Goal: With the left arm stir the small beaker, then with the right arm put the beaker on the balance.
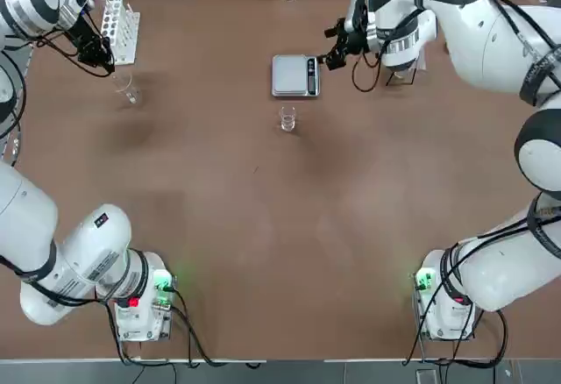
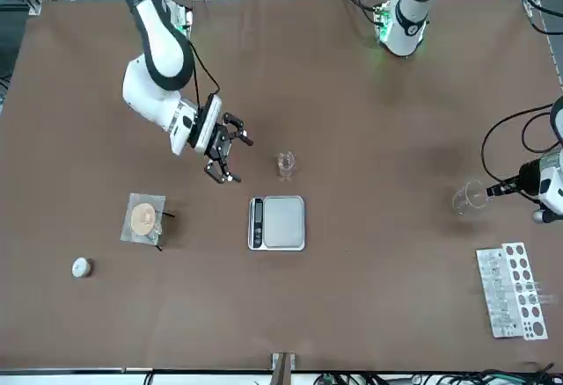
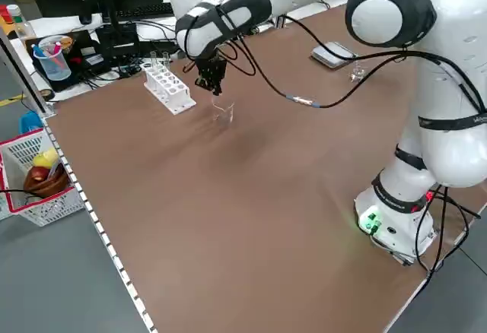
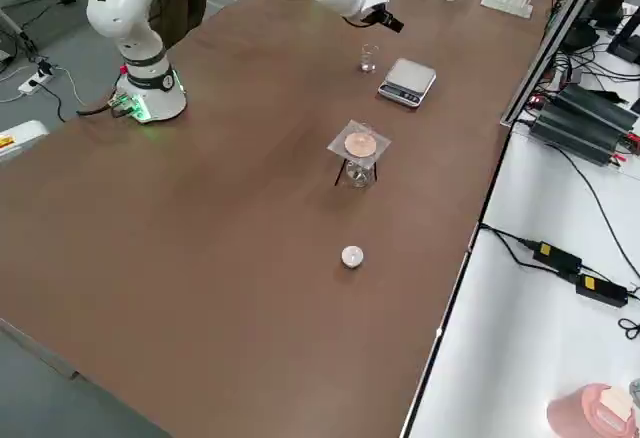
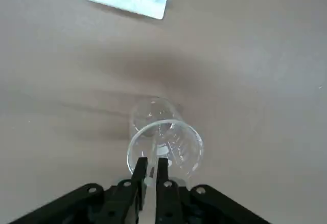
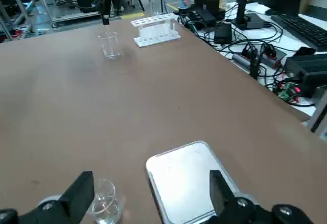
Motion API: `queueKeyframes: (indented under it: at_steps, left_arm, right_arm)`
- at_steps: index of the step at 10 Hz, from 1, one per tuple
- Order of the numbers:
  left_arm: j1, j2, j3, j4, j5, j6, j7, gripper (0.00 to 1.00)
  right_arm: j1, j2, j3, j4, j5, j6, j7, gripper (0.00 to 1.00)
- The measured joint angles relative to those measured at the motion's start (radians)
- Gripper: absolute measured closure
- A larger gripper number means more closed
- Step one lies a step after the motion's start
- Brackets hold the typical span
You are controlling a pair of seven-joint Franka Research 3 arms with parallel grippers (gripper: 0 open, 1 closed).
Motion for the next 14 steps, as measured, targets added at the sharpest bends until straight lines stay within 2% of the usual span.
queueKeyframes:
  at_steps: [4,5,6,9,11,13,14]
  left_arm:
    - [0.0,0.003,0.0,-0.012,0.0,0.033,0.001,0.79]
    - [0.0,0.001,0.0,-0.011,0.0,0.036,0.001,0.74]
    - [0.0,-0.007,0.0,-0.01,0.0,0.035,0.001,0.61]
    - [0.0,-0.116,-0.002,0.009,0.002,-0.035,0.0,0.47]
    - [-0.003,-0.212,-0.029,0.011,0.056,-0.069,-0.006,0.4]
    - [-0.014,-0.25,-0.092,0.03,0.088,-0.072,-0.065,0.12]
    - [-0.034,-0.249,-0.101,0.061,0.09,-0.078,-0.073,0.01]
  right_arm:
    - [-0.02,0.01,-0.011,-0.063,0.154,-0.12,-0.164,0.0]
    - [-0.023,0.025,-0.012,-0.071,0.219,-0.151,-0.232,0.0]
    - [-0.023,0.051,-0.012,-0.075,0.279,-0.19,-0.305,0.0]
    - [-0.023,0.14,-0.012,-0.078,0.376,-0.27,-0.484,0.0]
    - [-0.017,0.184,-0.009,-0.082,0.418,-0.321,-0.546,0.0]
    - [-0.007,0.219,-0.006,-0.097,0.431,-0.36,-0.609,0.0]
    - [-0.007,0.232,-0.007,-0.105,0.433,-0.368,-0.645,0.0]
